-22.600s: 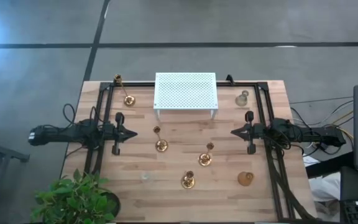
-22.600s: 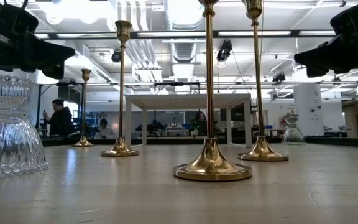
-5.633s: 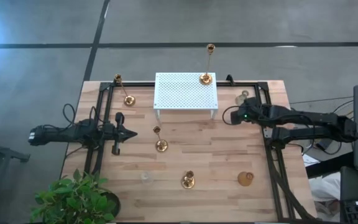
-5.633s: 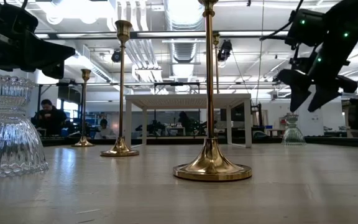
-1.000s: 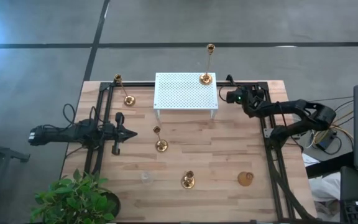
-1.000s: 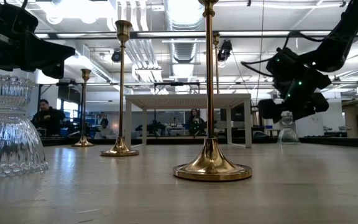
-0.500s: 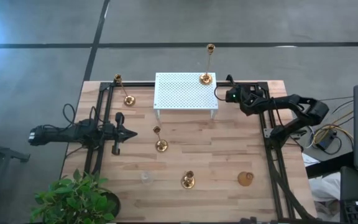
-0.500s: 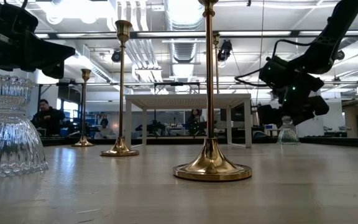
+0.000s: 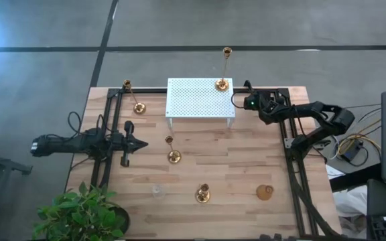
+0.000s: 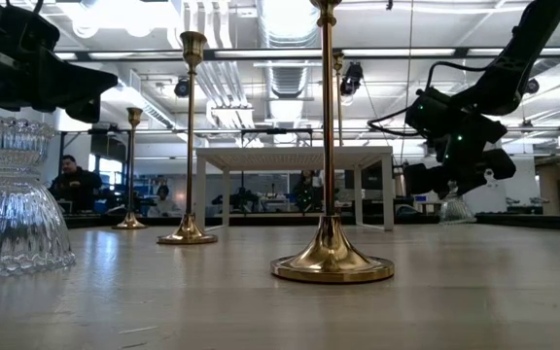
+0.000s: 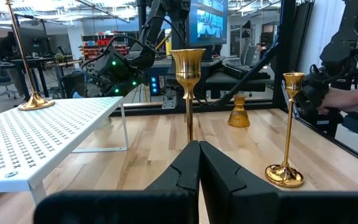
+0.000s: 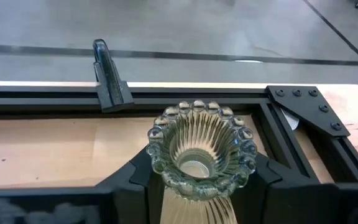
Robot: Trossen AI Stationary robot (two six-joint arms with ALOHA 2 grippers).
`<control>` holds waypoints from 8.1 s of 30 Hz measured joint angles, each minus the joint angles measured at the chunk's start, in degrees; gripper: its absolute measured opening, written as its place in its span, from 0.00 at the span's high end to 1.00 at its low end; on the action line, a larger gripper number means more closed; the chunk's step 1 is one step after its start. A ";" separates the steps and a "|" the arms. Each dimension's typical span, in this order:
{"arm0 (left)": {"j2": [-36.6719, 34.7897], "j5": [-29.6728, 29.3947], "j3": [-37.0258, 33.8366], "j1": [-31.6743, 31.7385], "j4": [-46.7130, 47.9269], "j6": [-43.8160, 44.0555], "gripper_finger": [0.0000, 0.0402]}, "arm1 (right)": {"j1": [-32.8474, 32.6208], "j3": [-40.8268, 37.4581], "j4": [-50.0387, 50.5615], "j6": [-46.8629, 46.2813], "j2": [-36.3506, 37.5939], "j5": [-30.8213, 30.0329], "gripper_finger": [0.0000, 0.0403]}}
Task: Pick & Place candle stick holders
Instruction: Put the blue glass candle holder on the shelf
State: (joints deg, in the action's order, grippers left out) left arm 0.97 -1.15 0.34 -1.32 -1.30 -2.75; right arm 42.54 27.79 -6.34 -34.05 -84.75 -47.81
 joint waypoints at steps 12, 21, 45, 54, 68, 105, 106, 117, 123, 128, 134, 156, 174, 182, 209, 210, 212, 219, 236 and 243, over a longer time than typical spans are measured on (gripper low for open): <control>0.00 0.01 0.00 -0.01 -0.01 0.01 0.97 | -0.02 -0.02 13.02 1.69 11.87 3.44 0.69; 0.00 0.00 0.00 0.00 0.00 -0.01 0.97 | -0.02 0.02 22.53 5.48 37.66 19.43 0.69; -0.01 0.01 0.00 -0.01 0.00 0.00 0.97 | -10.36 24.44 41.81 20.80 42.61 46.53 0.69; -0.01 0.00 0.00 -0.01 0.00 -0.01 0.97 | -21.29 29.04 41.57 20.78 32.11 43.48 0.69; 0.00 0.02 0.00 0.00 0.00 -0.01 0.97 | -31.88 32.81 36.81 13.85 24.06 29.67 0.69; 0.00 0.00 0.00 0.00 -0.02 -0.02 0.97 | -27.00 57.18 20.80 16.00 -15.23 15.25 0.69; 0.00 0.00 0.00 0.00 -0.02 -0.02 0.97 | -26.93 57.18 20.96 16.01 -15.23 15.30 0.69; -0.01 0.00 0.00 -0.01 -0.02 -0.02 0.97 | -25.42 57.05 20.98 12.41 -15.19 14.32 0.69; -0.01 0.01 0.00 -0.01 -0.02 0.01 0.97 | -25.80 56.67 20.97 11.20 -15.13 8.65 0.69; 0.00 0.00 0.00 -0.02 -0.02 -0.02 0.97 | -28.47 56.25 21.09 11.27 -15.13 4.33 0.69; -0.01 0.00 0.00 -0.01 -0.02 0.00 0.97 | -33.22 54.45 21.03 9.36 -15.08 3.74 0.69; -0.01 0.00 0.00 0.00 -0.04 0.01 0.97 | -31.01 69.86 18.39 0.94 -29.88 -10.22 0.69; 0.17 4.66 0.00 0.00 -0.09 0.25 0.97 | -26.76 104.94 63.22 -20.88 -46.69 -9.10 0.69; 0.28 4.59 0.00 0.00 -0.07 0.25 0.97 | -26.60 102.23 63.23 -22.81 -46.56 -11.13 0.69; 0.28 4.52 0.00 0.00 -0.04 0.22 0.97 | -24.42 98.40 59.39 -27.07 -46.56 -14.16 0.69; 0.28 4.52 0.00 -0.02 -0.04 0.22 0.97 | -24.28 98.40 59.10 -27.05 -46.56 -14.17 0.69; 0.28 4.52 0.00 0.00 -0.04 0.22 0.97 | -24.01 98.40 59.10 -27.01 -46.56 -14.11 0.69; 0.29 4.52 0.00 -0.01 -0.02 0.21 0.97 | -23.74 97.77 56.79 -23.97 -46.60 -13.63 0.69; 0.31 4.52 0.00 -0.01 -0.02 0.20 0.97 | -23.78 93.15 47.32 -17.17 -46.75 -11.92 0.69; 0.31 4.52 0.00 0.00 -0.02 0.21 0.97 | -23.78 93.07 47.49 -15.24 -46.75 -11.96 0.69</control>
State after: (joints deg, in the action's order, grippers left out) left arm 1.28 3.38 0.34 -1.32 -1.32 -2.54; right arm 18.76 120.86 41.15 -49.30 -131.50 -59.77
